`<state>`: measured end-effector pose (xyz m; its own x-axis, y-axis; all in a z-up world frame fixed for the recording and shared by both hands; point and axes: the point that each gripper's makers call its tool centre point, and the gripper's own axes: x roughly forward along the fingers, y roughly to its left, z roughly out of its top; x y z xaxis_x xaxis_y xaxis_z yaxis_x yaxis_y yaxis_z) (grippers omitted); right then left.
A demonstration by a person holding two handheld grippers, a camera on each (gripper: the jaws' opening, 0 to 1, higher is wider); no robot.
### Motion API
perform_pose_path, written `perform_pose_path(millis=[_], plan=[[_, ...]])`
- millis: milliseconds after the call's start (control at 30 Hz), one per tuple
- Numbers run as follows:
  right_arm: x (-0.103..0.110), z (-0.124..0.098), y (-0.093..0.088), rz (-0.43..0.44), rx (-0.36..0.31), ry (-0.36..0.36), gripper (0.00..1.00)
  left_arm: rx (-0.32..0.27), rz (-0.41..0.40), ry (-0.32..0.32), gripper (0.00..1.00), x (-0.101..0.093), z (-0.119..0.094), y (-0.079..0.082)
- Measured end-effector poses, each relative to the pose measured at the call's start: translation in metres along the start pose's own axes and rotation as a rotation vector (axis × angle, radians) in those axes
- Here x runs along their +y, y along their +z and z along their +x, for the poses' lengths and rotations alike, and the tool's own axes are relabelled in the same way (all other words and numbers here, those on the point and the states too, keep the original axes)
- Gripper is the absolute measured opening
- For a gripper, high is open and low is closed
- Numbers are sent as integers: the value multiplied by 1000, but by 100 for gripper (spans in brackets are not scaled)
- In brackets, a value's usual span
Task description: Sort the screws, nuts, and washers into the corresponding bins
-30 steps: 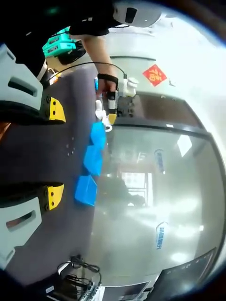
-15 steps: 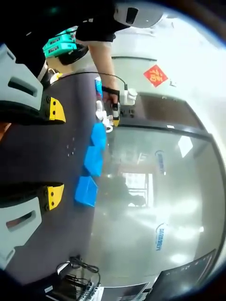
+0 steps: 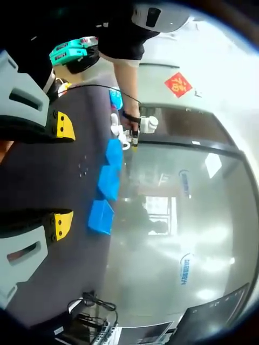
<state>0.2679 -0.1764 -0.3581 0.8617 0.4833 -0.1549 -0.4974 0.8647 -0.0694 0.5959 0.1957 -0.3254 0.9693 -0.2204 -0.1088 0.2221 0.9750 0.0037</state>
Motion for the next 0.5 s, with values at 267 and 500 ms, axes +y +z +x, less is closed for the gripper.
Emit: perform_pose_path(millis=[267,500], plan=[[1,1,0,3,0,2,44,42,45,27,5,2,14,-10],[4,1,0,5,1,10,44,72,91,46,9,9,14,-15]])
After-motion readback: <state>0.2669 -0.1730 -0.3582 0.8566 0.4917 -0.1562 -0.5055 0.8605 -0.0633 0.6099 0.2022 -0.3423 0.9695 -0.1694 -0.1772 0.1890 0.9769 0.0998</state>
